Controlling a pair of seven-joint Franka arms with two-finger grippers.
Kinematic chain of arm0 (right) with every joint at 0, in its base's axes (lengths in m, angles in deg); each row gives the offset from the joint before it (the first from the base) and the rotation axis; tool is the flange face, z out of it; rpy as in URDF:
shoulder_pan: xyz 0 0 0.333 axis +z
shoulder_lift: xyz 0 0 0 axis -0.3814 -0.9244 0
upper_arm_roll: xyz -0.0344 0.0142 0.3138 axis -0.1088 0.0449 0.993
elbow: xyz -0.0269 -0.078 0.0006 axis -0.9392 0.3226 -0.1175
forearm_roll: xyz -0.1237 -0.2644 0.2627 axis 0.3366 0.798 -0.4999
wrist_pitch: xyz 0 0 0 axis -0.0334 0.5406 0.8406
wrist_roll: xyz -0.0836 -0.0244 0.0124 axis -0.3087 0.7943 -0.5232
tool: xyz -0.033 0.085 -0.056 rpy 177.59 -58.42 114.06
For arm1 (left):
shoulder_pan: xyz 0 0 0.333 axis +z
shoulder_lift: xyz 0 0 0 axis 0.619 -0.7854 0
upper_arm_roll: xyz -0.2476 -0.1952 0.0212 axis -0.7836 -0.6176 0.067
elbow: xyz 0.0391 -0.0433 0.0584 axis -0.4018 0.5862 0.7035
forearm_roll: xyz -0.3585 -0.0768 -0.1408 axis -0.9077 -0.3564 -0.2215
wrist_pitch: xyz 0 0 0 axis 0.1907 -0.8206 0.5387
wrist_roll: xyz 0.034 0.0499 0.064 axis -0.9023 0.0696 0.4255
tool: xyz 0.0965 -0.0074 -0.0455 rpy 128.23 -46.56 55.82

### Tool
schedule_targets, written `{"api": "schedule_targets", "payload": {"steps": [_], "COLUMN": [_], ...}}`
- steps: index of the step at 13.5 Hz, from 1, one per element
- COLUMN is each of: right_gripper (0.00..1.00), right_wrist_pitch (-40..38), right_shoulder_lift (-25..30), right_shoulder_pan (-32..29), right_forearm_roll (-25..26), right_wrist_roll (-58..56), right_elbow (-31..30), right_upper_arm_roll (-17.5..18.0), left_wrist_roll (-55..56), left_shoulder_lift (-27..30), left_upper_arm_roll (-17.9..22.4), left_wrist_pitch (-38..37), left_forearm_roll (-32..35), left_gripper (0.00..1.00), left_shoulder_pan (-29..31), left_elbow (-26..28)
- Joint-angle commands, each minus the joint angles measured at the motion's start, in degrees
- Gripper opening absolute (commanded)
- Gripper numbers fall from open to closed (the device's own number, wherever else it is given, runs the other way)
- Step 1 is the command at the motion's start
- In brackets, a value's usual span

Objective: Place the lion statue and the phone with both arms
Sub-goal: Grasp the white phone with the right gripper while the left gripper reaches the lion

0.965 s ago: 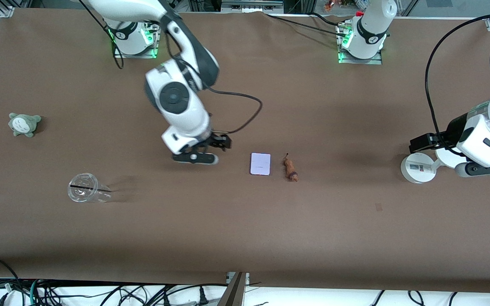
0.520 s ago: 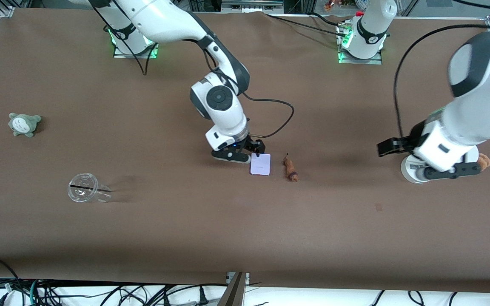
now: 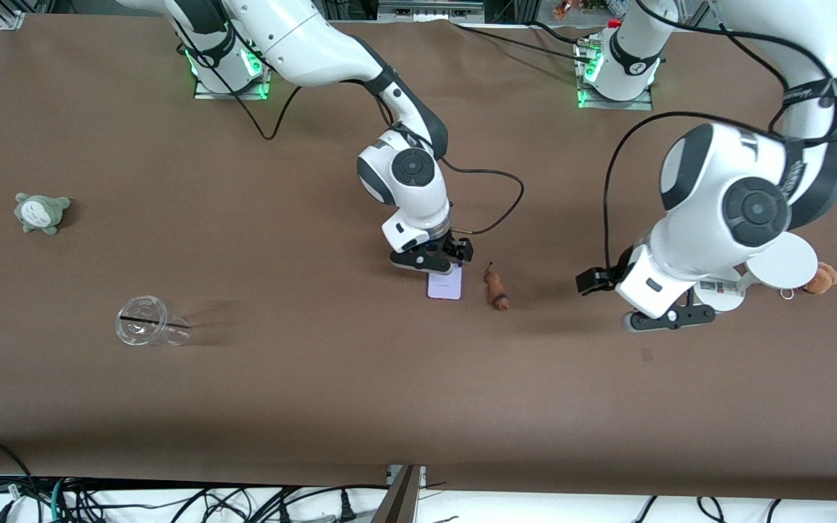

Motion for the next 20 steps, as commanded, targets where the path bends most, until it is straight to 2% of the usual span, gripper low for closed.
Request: {"api": "schedule_targets", "payload": {"steps": [1, 5, 8, 13, 18, 20], "right_gripper": [1.0, 1.0, 1.0, 0.99, 0.76, 0.75], "right_wrist_pitch": [-0.5, -0.9, -0.9, -0.8, -2.0, -5.3], "right_shoulder_lift": [-4.2, -6.9, -9.0, -9.6, -9.3, -8.2], "right_shoulder_pan": [0.9, 1.2, 3.4, 3.6, 3.6, 3.0], "right_forearm_roll": [1.1, 1.6, 2.6, 3.0, 4.8, 5.5], "right_wrist_roll": [2.5, 5.7, 6.2, 6.2, 5.0, 3.4], "right_elbow": [5.9, 9.2, 11.0, 11.1, 11.0, 11.1], "right_upper_arm_roll": [-1.3, -1.6, -4.2, -4.5, -4.5, -4.6], "left_wrist_roll": [0.3, 0.3, 2.5, 8.9, 11.8, 13.0], "left_shoulder_lift": [-1.1, -3.6, -5.7, -7.5, -8.4, -9.0], "left_upper_arm_roll": [0.5, 0.3, -1.0, -1.5, -1.5, -1.5], "left_wrist_pitch": [5.4, 15.8, 20.7, 28.2, 29.3, 30.1], "left_forearm_roll": [-1.2, -1.2, -1.2, -1.2, -1.1, -0.7], "left_gripper": [1.0, 1.0, 1.0, 1.0, 1.0, 1.0], "left_shoulder_pan": [-0.5, -0.6, -0.6, -3.6, -5.5, -6.0], "left_elbow": [3.0, 8.3, 10.1, 13.2, 13.2, 13.0]}}
